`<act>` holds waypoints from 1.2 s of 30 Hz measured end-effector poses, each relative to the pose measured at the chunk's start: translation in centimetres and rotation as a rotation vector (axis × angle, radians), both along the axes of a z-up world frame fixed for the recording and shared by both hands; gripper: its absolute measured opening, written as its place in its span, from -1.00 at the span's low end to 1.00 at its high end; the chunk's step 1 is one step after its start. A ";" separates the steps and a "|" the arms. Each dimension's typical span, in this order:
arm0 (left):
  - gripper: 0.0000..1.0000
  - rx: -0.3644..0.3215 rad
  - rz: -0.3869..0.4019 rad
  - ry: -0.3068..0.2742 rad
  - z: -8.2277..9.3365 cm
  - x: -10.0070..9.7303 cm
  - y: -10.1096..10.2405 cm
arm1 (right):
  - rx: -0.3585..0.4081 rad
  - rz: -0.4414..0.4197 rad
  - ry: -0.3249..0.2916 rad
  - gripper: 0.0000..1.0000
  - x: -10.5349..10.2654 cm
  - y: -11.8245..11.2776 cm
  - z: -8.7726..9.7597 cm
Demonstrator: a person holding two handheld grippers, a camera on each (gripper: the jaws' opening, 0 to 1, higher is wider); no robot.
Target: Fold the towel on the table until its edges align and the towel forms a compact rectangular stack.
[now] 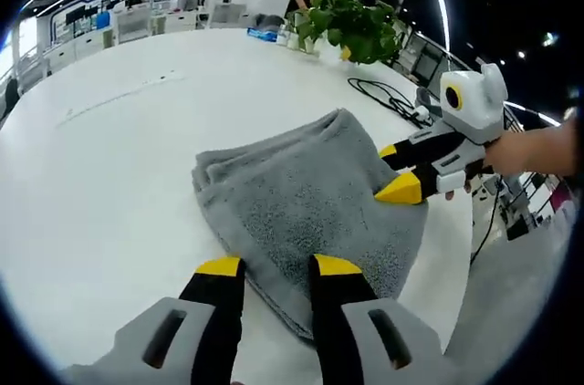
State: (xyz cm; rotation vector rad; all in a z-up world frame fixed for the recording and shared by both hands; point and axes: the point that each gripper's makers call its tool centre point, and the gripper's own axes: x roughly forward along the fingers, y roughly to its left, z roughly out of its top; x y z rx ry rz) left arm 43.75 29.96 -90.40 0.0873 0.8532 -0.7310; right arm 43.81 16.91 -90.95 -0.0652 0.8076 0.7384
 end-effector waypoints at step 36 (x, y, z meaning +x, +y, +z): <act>-0.33 0.004 0.097 -0.115 0.7 8.9 2.1 | -0.041 -0.070 -0.083 -0.36 9.0 1.3 0.8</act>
